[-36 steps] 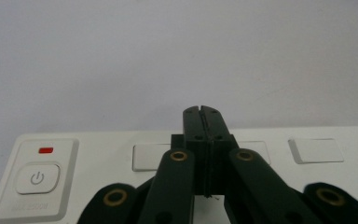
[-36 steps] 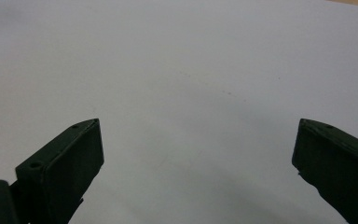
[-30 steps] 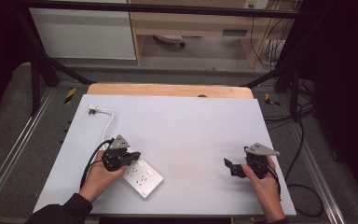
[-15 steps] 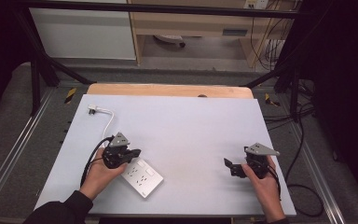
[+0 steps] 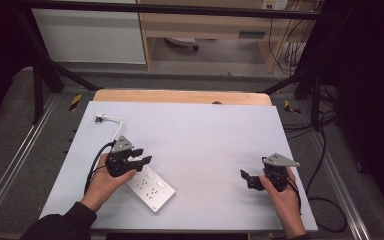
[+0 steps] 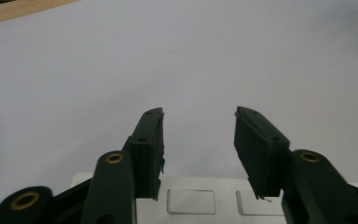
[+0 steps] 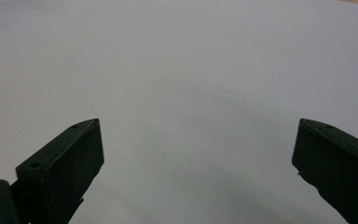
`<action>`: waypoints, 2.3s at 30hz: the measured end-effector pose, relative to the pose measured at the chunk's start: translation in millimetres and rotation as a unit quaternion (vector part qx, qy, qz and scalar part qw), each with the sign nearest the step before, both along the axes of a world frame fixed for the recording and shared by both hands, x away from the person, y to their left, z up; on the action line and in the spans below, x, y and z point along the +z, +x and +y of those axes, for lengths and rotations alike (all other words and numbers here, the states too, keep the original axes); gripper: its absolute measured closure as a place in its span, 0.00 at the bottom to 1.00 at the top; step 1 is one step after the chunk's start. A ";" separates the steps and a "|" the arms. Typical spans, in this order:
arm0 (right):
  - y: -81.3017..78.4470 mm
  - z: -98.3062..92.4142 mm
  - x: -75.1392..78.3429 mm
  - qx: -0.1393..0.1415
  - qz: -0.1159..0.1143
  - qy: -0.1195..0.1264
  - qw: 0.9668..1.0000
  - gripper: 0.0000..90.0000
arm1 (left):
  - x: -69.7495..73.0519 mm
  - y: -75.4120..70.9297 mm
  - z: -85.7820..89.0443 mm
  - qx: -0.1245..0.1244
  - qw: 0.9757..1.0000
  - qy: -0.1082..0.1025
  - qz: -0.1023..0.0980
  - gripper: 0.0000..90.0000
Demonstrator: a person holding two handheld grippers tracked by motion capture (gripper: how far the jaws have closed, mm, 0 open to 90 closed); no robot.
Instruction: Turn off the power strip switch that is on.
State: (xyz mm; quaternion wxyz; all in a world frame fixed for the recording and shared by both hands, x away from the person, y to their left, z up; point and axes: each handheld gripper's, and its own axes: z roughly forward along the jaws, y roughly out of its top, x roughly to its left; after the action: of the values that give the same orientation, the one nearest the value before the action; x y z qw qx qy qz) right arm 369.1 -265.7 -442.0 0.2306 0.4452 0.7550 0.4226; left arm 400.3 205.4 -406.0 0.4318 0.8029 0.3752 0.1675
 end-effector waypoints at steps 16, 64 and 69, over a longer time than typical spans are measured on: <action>-0.1 0.0 0.2 0.001 0.000 0.002 1.000 0.03 | 5.6 2.3 1.1 0.013 0.999 -0.027 -0.014 0.09; 0.1 0.9 -0.2 0.003 0.003 0.005 1.000 0.03 | 53.2 -29.1 77.3 0.067 0.989 -0.106 -0.081 0.06; 0.6 1.2 -0.5 0.004 0.003 0.003 1.000 0.03 | 54.8 -35.8 88.4 0.073 0.987 -0.119 -0.079 0.06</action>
State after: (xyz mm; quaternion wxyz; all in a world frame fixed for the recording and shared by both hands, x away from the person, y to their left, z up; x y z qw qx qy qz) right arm 369.7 -264.4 -442.5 0.2254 0.4439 0.7561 0.4249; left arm 364.5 293.8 -351.2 0.5395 0.7003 0.4147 0.2155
